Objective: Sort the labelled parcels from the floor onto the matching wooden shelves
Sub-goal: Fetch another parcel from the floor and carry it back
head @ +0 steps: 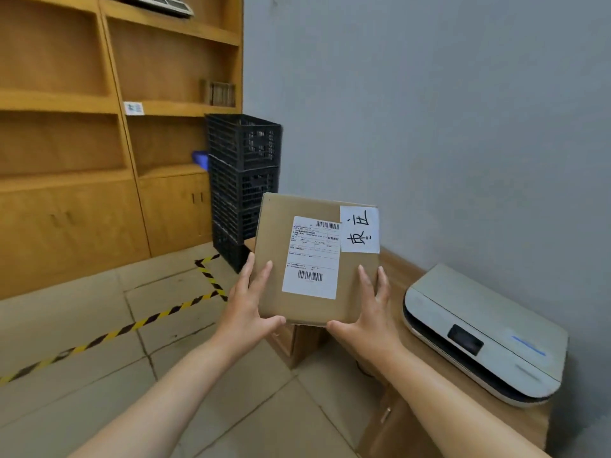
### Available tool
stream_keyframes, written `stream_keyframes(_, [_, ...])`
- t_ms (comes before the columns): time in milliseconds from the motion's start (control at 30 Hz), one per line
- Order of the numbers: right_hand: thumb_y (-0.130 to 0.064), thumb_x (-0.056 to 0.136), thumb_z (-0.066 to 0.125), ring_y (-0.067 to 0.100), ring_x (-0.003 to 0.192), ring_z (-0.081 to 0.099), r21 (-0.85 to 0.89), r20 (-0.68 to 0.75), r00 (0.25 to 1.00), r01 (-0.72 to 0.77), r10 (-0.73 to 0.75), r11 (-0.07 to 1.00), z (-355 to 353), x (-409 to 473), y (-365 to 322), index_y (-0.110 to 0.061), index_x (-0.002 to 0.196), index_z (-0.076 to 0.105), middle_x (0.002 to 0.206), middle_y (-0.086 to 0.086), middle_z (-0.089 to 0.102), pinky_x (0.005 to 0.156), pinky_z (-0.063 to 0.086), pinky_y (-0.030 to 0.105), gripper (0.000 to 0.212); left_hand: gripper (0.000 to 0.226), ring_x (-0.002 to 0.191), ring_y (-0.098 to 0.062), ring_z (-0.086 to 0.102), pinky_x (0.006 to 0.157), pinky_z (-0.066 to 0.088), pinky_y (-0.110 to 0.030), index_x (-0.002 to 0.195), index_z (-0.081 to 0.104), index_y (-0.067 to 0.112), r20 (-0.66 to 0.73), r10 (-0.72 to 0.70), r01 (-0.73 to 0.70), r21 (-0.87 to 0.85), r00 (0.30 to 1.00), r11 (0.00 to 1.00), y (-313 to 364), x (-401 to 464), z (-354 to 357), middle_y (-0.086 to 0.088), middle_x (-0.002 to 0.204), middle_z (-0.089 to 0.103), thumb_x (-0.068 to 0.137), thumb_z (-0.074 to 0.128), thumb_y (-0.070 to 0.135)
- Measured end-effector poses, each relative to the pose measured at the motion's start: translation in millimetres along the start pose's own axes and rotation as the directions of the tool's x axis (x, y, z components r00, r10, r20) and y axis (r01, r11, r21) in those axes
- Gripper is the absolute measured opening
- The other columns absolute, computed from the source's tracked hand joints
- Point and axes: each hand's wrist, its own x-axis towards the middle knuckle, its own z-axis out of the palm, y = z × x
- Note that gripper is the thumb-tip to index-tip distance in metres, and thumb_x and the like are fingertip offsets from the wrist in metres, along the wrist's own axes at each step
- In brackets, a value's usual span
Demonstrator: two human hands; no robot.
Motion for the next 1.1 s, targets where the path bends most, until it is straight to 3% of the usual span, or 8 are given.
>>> stream_keyframes(67, [-0.041, 0.06, 0.08, 0.02, 0.145, 0.003, 0.023, 0.036, 0.999, 0.036, -0.037, 0.999, 16, 15, -13, -0.042, 0.145, 0.002, 0.153, -0.013, -0.017, 0.109, 0.026, 0.035, 0.115, 0.101, 0.138, -0.003, 0.002, 0.112, 0.025, -0.037, 0.145, 0.015, 0.037, -0.036, -0.017, 0.017, -0.006, 0.999, 1.0, -12, 4, -16, 0.03, 0.147, -0.017, 0.068, 0.079, 0.024])
stream_keyframes(167, [-0.042, 0.06, 0.08, 0.02, 0.144, 0.006, 0.04, 0.082, 0.993, 0.084, -0.087, 0.996, 38, 38, -28, -0.044, 0.144, 0.001, 0.153, -0.015, -0.018, 0.106, 0.03, 0.036, 0.114, 0.1, 0.141, -0.009, 0.006, 0.109, 0.03, -0.038, 0.144, 0.016, 0.038, -0.095, -0.057, 0.06, 0.033, 0.994, 0.998, -30, 9, -35, 0.03, 0.147, -0.017, 0.068, 0.079, 0.025])
stream_keyframes(300, [-0.043, 0.06, 0.08, 0.021, 0.144, 0.004, 0.068, 0.138, 0.98, 0.135, -0.143, 0.989, 71, 72, -42, -0.043, 0.145, 0.002, 0.153, -0.013, -0.018, 0.107, 0.026, 0.035, 0.116, 0.098, 0.14, -0.014, 0.012, 0.104, 0.037, -0.039, 0.143, 0.018, 0.039, -0.166, -0.118, 0.133, 0.08, 0.979, 0.988, -55, 22, -53, 0.035, 0.144, -0.017, 0.067, 0.079, 0.029])
stream_keyframes(567, [-0.041, 0.061, 0.081, 0.018, 0.143, 0.004, 0.159, 0.216, 0.939, 0.235, -0.266, 0.959, 135, 160, -59, -0.042, 0.145, 0.004, 0.154, -0.011, -0.019, 0.108, 0.02, 0.031, 0.114, 0.1, 0.14, -0.009, 0.008, 0.099, 0.038, -0.032, 0.142, 0.016, 0.042, -0.285, -0.192, 0.235, 0.123, 0.939, 0.964, -104, 73, -74, 0.044, 0.137, -0.025, 0.066, 0.079, 0.032])
stream_keyframes(700, [-0.042, 0.061, 0.081, 0.015, 0.144, 0.001, 0.206, 0.251, 0.914, 0.273, -0.32, 0.94, 159, 225, -66, -0.043, 0.145, 0.003, 0.153, -0.014, -0.02, 0.107, 0.019, 0.028, 0.114, 0.1, 0.141, -0.01, 0.008, 0.104, 0.037, -0.039, 0.143, 0.015, 0.042, -0.329, -0.245, 0.296, 0.115, 0.912, 0.948, -119, 122, -79, 0.043, 0.137, -0.026, 0.066, 0.079, 0.031])
stream_keyframes(833, [-0.045, 0.062, 0.08, 0.012, 0.144, -0.005, 0.218, 0.272, 0.88, 0.338, -0.389, 0.916, 178, 296, -68, -0.043, 0.144, 0.0, 0.153, -0.015, -0.021, 0.114, 0.017, 0.037, 0.115, 0.1, 0.142, -0.01, 0.001, 0.111, 0.029, -0.047, 0.144, 0.016, 0.039, -0.378, -0.284, 0.335, 0.076, 0.881, 0.939, -134, 180, -79, 0.038, 0.141, -0.021, 0.067, 0.08, 0.027])
stream_keyframes(1100, [-0.05, 0.06, 0.078, 0.013, 0.142, -0.003, 0.25, 0.3, 0.807, 0.448, -0.508, 0.859, 228, 394, -82, -0.047, 0.141, -0.005, 0.152, -0.016, -0.022, 0.109, 0.015, 0.034, 0.117, 0.101, 0.14, -0.005, 0.002, 0.111, 0.028, -0.044, 0.143, 0.015, 0.041, -0.48, -0.312, 0.402, 0.095, 0.82, 0.911, -173, 253, -88, 0.044, 0.137, -0.024, 0.067, 0.08, 0.028])
